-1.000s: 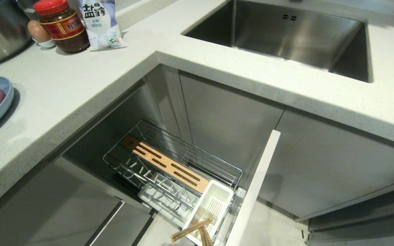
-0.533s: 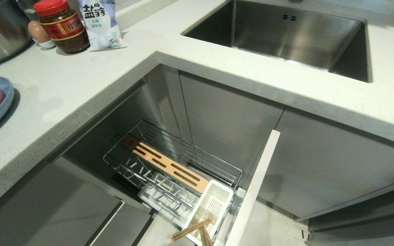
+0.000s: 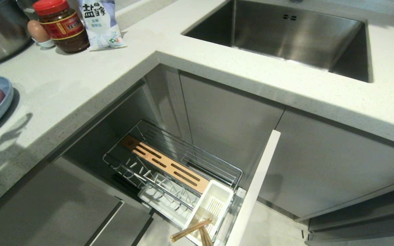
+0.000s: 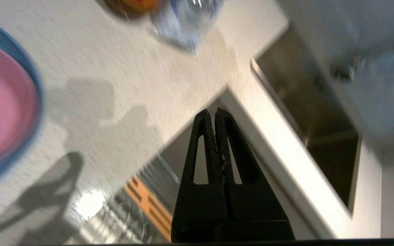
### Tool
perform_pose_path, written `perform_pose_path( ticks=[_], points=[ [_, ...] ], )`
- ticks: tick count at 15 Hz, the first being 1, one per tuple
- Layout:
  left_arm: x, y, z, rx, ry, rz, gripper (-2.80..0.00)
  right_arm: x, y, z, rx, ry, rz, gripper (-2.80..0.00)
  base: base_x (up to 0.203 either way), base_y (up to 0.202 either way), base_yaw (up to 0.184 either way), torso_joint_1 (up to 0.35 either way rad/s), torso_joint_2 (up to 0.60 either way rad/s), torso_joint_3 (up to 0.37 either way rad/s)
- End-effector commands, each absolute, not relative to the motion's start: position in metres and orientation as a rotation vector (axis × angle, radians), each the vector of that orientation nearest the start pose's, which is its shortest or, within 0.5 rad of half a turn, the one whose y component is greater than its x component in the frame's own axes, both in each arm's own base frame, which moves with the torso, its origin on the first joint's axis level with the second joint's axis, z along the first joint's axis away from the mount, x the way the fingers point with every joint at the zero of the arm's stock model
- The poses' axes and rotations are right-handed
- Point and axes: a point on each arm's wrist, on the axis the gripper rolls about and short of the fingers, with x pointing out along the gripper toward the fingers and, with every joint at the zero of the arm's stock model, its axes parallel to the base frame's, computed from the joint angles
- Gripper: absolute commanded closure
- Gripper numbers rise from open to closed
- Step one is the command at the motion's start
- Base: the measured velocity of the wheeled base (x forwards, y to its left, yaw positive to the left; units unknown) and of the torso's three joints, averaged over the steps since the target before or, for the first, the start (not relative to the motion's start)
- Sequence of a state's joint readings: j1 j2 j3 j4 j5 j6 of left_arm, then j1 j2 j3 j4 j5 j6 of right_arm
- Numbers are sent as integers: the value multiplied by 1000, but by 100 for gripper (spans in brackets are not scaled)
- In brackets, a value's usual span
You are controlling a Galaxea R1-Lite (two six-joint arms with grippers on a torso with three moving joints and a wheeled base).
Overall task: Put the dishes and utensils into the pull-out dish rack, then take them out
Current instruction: Take the chopsticks out of the cupboard
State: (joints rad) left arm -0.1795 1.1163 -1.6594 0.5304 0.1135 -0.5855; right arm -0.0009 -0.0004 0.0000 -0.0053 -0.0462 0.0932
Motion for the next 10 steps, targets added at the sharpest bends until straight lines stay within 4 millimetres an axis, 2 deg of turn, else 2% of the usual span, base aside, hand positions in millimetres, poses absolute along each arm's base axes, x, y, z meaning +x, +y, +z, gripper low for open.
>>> perform_pose_path(
  ticks=[1, 5, 10],
  points=[
    [98, -31, 410, -544, 138, -164, 0, -23, -1, 76, 94, -13, -47, 0, 0, 0, 0, 0, 0, 0],
    [116, -67, 379, -392, 313, -235, 0, -23, -1, 76, 94, -13, -46, 0, 0, 0, 0, 0, 0, 0],
    [118, -101, 346, -202, 531, -316, 0, -23, -1, 76, 94, -13, -47, 0, 0, 0, 0, 0, 0, 0]
  ],
)
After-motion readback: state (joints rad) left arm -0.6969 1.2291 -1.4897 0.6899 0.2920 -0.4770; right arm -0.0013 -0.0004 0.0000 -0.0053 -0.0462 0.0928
